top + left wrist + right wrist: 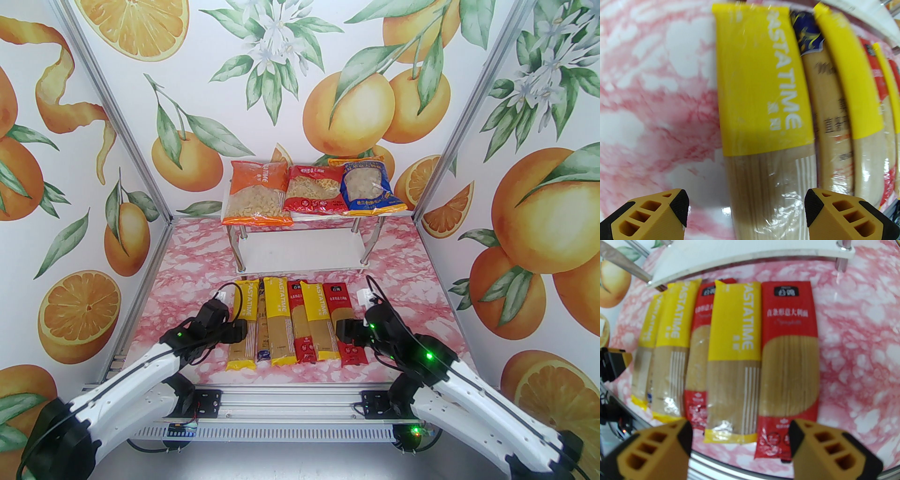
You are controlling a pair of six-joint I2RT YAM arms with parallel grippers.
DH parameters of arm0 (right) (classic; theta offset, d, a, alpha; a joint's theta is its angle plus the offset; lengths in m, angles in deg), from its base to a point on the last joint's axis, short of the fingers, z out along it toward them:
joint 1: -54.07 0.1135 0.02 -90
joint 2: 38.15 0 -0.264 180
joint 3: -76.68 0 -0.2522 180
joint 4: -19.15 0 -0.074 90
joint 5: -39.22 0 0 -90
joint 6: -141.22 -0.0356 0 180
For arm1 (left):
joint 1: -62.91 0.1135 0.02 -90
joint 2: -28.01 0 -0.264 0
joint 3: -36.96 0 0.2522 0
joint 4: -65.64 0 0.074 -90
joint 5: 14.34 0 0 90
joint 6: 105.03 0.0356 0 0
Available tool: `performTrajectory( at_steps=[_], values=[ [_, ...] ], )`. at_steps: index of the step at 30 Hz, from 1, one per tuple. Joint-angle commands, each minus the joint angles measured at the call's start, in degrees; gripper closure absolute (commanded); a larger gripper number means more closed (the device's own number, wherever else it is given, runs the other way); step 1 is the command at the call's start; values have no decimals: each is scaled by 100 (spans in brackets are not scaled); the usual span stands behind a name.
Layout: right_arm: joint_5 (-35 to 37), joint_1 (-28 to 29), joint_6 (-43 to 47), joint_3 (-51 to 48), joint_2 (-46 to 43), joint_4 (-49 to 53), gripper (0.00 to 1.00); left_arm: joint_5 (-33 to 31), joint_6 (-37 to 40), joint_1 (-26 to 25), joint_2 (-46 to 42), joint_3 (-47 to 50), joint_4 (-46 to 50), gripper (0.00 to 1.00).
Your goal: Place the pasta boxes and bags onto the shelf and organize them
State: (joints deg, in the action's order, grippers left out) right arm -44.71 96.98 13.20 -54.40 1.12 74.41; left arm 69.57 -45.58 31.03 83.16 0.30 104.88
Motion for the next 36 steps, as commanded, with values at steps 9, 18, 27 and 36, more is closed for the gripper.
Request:
performTrajectory(
  at_steps=[9,18,27,36],
  values=[
    [-175,55,-206,-286,345,-1244,25,328,-179,-168,825,-153,-693,2],
    [-310,57,-145,-335,563,-1725,24,186,-407,-596,786,-220,-623,0],
    [-395,53,-85,-334,704,-1895,23,164,-672,-704,673,-198,-243,0],
    [-298,59,-53,-316,455,-1785,22,206,-734,-811,1223,-213,-393,0]
  ],
)
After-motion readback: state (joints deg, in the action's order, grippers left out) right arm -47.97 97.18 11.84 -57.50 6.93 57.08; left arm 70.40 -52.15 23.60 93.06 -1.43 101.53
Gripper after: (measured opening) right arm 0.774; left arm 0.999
